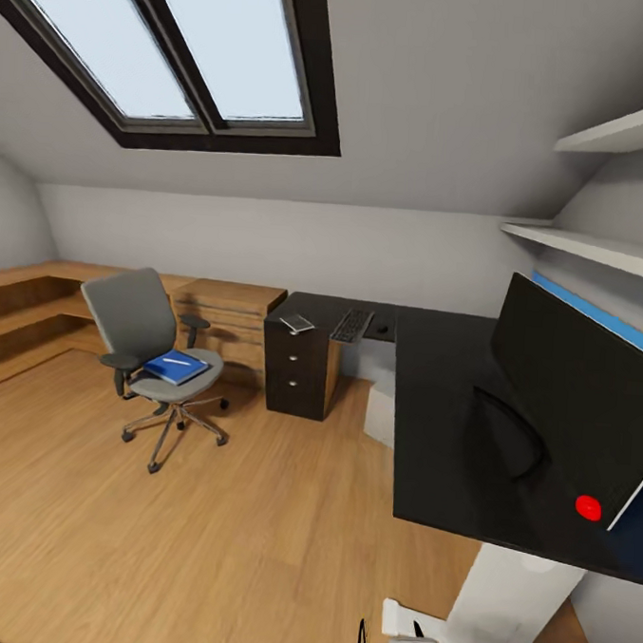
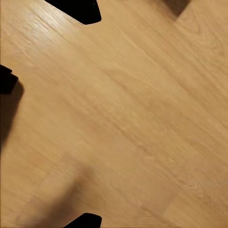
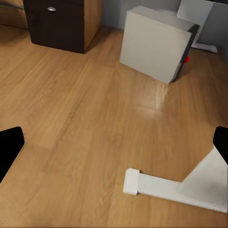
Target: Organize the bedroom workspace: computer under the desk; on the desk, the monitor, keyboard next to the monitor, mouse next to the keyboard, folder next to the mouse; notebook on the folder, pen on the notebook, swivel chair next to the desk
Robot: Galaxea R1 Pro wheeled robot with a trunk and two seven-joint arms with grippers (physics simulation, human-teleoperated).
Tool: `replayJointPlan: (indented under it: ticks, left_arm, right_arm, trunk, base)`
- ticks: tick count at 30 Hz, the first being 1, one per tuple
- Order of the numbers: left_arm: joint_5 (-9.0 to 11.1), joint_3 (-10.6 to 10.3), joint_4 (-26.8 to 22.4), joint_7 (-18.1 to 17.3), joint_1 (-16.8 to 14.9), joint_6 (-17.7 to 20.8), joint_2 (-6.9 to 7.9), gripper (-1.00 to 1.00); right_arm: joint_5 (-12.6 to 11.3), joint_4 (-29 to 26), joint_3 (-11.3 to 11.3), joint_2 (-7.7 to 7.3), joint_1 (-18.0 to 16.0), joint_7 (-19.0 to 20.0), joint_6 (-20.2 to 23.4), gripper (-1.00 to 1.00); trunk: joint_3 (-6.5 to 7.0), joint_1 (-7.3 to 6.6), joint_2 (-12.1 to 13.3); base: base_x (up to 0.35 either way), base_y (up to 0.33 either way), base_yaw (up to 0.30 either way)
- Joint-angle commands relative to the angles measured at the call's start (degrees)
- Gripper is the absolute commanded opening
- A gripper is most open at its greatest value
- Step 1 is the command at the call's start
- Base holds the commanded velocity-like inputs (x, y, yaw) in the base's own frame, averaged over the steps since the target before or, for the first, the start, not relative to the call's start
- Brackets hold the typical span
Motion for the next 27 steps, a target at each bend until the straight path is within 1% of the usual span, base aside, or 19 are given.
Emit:
replayJointPlan:
  ticks: [1,22,27]
  left_arm:
    - [0.5,-0.1,0.0,-0.1,0.0,-0.1,-0.02,1.0]
    - [0.5,-0.1,0.2,-0.1,0.0,-0.1,-0.07,1.0]
    - [0.5,-0.1,0.2,-0.1,0.0,-0.1,-0.06,1.0]
  right_arm:
    - [-0.6,0.1,0.5,-0.01,-0.1,-0.2,-0.3,1.0]
    - [-0.6,0.1,0.4,-0.02,-0.1,-0.1,-0.3,1.0]
    - [-0.6,0.1,0.4,-0.02,-0.1,-0.1,-0.3,1.0]
  trunk:
    - [-0.06,0.03,0.0]
    - [-0.06,0.03,0.0]
    - [-0.06,0.03,0.0]
  base:
    - [0.253,0.259,0.0]
    - [0.243,0.268,-0.001]
    - [0.254,0.254,-0.134]
